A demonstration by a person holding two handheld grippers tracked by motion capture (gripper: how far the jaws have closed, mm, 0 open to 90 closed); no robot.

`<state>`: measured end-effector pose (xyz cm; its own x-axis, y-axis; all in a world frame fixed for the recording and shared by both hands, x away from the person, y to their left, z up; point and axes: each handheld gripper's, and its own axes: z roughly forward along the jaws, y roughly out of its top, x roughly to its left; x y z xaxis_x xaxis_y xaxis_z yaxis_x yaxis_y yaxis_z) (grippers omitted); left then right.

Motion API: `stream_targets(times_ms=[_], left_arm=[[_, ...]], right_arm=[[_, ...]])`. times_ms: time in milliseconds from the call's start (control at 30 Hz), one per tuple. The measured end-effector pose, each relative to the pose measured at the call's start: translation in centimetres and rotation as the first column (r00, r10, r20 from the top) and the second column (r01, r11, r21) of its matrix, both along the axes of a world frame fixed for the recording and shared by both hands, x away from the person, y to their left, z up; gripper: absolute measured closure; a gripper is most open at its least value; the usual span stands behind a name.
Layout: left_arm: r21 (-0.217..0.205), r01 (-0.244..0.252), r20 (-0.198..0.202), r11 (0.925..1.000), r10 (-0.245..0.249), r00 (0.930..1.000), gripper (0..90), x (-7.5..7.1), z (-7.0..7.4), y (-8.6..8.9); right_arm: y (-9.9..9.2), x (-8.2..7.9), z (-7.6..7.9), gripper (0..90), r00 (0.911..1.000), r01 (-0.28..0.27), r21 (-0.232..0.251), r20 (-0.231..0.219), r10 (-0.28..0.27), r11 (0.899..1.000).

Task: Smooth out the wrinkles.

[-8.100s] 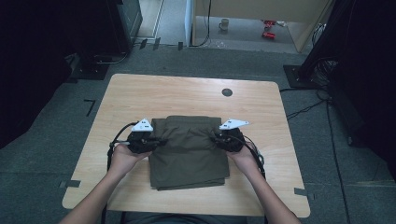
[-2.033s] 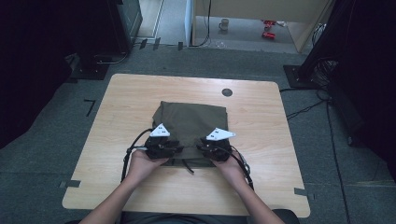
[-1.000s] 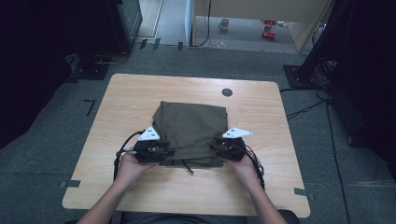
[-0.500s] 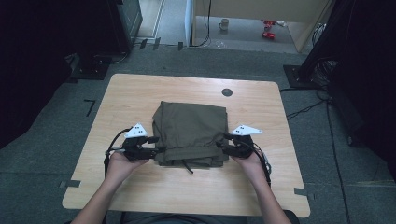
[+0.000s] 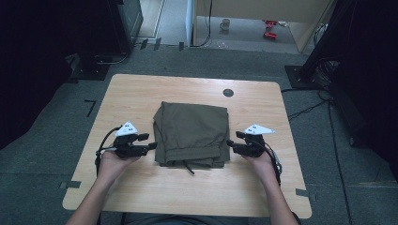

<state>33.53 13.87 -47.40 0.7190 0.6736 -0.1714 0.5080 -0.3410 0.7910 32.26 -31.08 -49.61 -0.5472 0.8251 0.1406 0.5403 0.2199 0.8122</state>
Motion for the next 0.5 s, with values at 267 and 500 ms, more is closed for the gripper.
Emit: stream_targets(times_ms=[267,500], left_arm=[[0.019,-0.035,-0.008,0.9992,0.035,0.9993,41.3,0.7,-0.7,1.5],[0.041,-0.075,-0.024,0.9964,0.076,0.9968,40.8,1.3,-1.5,2.8]], right_arm=[[-1.4,0.1,-0.5,37.9,0.9992,0.039,-0.033,-0.001,-0.039,0.999],[-2.7,0.3,-0.9,35.2,0.9977,0.068,-0.046,0.001,-0.068,0.997]])
